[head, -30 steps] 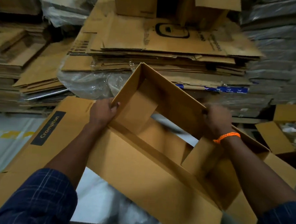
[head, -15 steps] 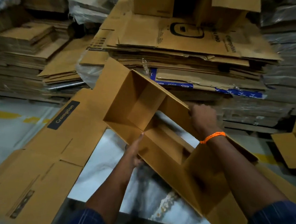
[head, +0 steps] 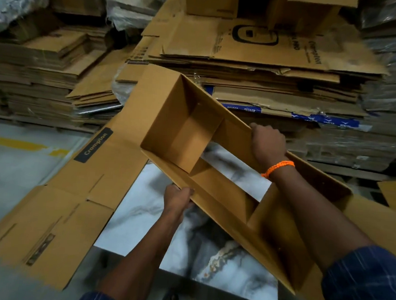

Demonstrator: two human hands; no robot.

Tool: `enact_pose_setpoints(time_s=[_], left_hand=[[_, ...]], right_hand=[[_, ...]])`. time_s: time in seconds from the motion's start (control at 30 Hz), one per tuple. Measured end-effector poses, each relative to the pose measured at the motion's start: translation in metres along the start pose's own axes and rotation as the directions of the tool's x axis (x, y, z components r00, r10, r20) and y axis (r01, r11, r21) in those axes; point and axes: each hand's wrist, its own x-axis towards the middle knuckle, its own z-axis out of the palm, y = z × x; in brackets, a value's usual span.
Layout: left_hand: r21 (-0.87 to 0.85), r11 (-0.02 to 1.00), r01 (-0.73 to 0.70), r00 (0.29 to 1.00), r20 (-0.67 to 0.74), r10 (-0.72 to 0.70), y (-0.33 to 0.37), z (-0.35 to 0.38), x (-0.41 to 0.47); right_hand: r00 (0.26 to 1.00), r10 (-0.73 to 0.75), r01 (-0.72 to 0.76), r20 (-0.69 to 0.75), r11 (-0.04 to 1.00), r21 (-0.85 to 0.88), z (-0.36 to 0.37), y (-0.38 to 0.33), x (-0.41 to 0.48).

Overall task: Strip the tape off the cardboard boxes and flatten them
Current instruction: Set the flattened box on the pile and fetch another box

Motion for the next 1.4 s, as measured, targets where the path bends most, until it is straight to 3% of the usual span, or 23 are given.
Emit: enact_pose_setpoints(time_s=[0.1,0.13,0.2,0.23,0.3,0.37,0.4,0.47,0.83,0.97,1.1,1.2,1.4], left_hand=[[-0.008,0.999,-0.034,0.999,0.006,0.034,0.002,-0.002,-0.009],[-0.012,0.999,-0.037,0.999,-0.002,0.037,0.003,-0.003,-0.011],[0.014,0.999,-0.043,0.999,-0.033,0.043,0.004,-0.004,-0.014],[0.041,0.998,-0.056,0.997,-0.043,0.058,0.005,-0.004,-0.016],[0.114,0.990,-0.087,0.994,-0.055,0.094,0.007,-0.005,-0.018],[0.172,0.977,-0.124,0.990,-0.044,0.133,0.010,-0.007,-0.019],[0.187,0.972,-0.145,0.988,-0.032,0.154,0.012,-0.009,-0.019],[0.222,0.958,-0.182,0.982,-0.019,0.190,0.020,-0.012,-0.021],[0.283,0.928,-0.242,0.970,0.054,0.237,0.063,-0.032,-0.012],[0.245,0.943,-0.225,0.974,0.080,0.212,0.067,-0.038,-0.007],[0.189,0.953,-0.235,0.970,0.114,0.217,0.073,-0.042,-0.005],[0.099,0.965,-0.243,0.961,0.162,0.225,0.082,-0.041,-0.011],[0.187,0.947,-0.261,0.955,0.196,0.225,0.078,-0.029,-0.002]], right_hand=[[0.997,0.009,-0.011,-0.074,0.999,-0.039,0.006,0.009,0.011],[0.984,-0.056,0.042,-0.168,0.996,-0.082,0.012,0.008,0.010],[0.882,-0.347,0.317,-0.320,0.938,-0.143,0.033,-0.001,0.002],[0.814,-0.508,0.480,-0.284,0.862,-0.165,0.048,-0.010,-0.004],[0.761,-0.649,0.647,0.026,0.753,-0.120,0.075,-0.032,-0.013],[0.809,-0.496,0.536,0.315,0.843,-0.048,0.092,-0.045,-0.011],[0.830,-0.411,0.454,0.378,0.890,-0.030,0.097,-0.046,-0.006],[0.847,-0.340,0.390,0.409,0.920,-0.043,0.108,-0.043,0.005],[0.805,-0.242,0.367,0.542,0.920,-0.135,0.122,-0.069,0.047],[0.802,-0.203,0.345,0.562,0.925,-0.158,0.124,-0.077,0.059],[0.852,-0.150,0.225,0.501,0.970,-0.093,0.130,-0.082,0.070],[0.840,-0.183,0.212,0.511,0.977,0.001,0.130,-0.086,0.088],[0.892,-0.204,0.170,0.404,0.978,0.117,0.115,-0.094,0.105]])
